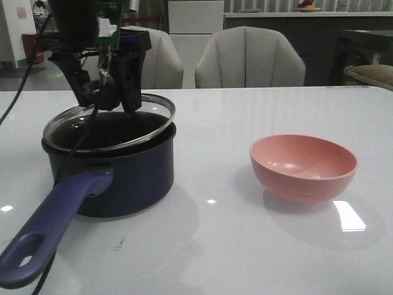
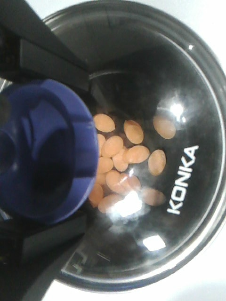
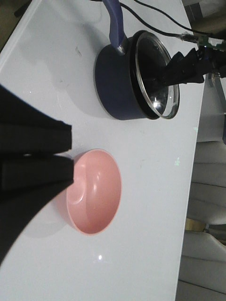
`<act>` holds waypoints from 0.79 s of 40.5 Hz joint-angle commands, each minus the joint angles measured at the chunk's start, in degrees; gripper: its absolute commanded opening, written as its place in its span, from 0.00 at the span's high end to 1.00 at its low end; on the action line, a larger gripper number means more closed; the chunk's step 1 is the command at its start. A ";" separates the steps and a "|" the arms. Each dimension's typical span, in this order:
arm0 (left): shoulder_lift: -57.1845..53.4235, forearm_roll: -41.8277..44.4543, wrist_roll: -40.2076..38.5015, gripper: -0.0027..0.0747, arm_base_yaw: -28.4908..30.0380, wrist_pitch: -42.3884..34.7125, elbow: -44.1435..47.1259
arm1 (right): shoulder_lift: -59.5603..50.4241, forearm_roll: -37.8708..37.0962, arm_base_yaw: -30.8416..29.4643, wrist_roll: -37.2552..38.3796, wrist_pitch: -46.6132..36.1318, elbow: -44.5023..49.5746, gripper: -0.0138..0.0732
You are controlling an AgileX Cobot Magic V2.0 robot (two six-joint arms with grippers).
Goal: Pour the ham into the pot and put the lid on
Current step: 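Lift the glass lid by its knob with the left gripper over the pot, then lower the lid onto the saucepan rim with the left gripper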
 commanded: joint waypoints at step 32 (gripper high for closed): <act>-2.31 1.16 -0.19 0.12 -0.50 1.60 -1.55 | 0.64 0.73 0.03 -0.57 -4.10 -1.62 0.68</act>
